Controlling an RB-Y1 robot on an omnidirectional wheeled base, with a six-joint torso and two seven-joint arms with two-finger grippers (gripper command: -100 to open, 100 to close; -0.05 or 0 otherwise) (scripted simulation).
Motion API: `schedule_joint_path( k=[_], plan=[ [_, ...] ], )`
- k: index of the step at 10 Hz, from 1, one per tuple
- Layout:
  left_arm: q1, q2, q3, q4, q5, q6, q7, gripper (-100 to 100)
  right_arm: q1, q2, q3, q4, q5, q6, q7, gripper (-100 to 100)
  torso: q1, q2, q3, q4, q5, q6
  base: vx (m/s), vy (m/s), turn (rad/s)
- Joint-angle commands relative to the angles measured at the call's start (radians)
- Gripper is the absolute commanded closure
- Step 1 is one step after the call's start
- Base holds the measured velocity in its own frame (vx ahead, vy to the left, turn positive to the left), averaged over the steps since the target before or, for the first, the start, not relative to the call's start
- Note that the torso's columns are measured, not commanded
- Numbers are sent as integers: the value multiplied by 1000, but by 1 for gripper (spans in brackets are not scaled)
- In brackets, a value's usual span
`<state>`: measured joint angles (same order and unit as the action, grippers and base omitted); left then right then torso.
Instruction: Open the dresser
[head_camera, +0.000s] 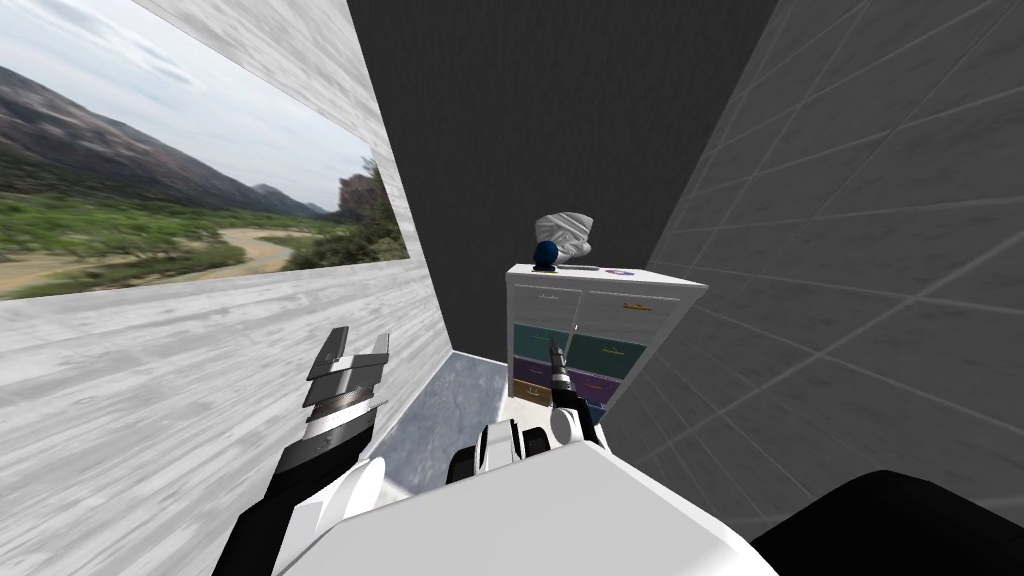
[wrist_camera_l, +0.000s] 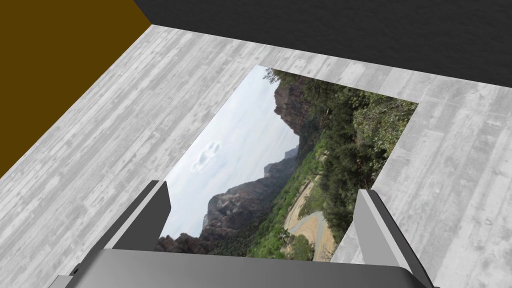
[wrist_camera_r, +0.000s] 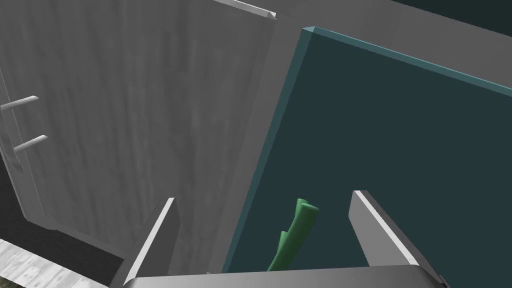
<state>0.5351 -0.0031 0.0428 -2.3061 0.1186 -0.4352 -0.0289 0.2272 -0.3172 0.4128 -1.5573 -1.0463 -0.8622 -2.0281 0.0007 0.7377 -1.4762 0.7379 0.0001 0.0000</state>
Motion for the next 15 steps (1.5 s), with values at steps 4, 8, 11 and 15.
schedule_joint_path(
  k=[4, 8, 11, 15],
  plan=[
    [0, 0, 0, 0, 0, 0, 0, 0, -39, -51, 40, 66, -80, -2, -146, -100, -1, 0, 0, 0, 0, 0, 2, 29, 6],
    [0, 0, 0, 0, 0, 0, 0, 0, -64, -81, 66, 106, -126, -2, -246, -100, -1, 0, 0, 0, 0, 0, 2, 32, 5],
    [0, 0, 0, 0, 0, 0, 0, 0, -79, -101, 82, 129, -152, -1, -294, -100, -1, 0, 0, 0, 0, 0, 1, 25, 3],
    [0, 0, 0, 0, 0, 0, 0, 0, -93, -98, 62, 113, -163, 28, -267, -100, -2, -3, -2, -1, 0, 0, 38, -6, -19]
  ],
)
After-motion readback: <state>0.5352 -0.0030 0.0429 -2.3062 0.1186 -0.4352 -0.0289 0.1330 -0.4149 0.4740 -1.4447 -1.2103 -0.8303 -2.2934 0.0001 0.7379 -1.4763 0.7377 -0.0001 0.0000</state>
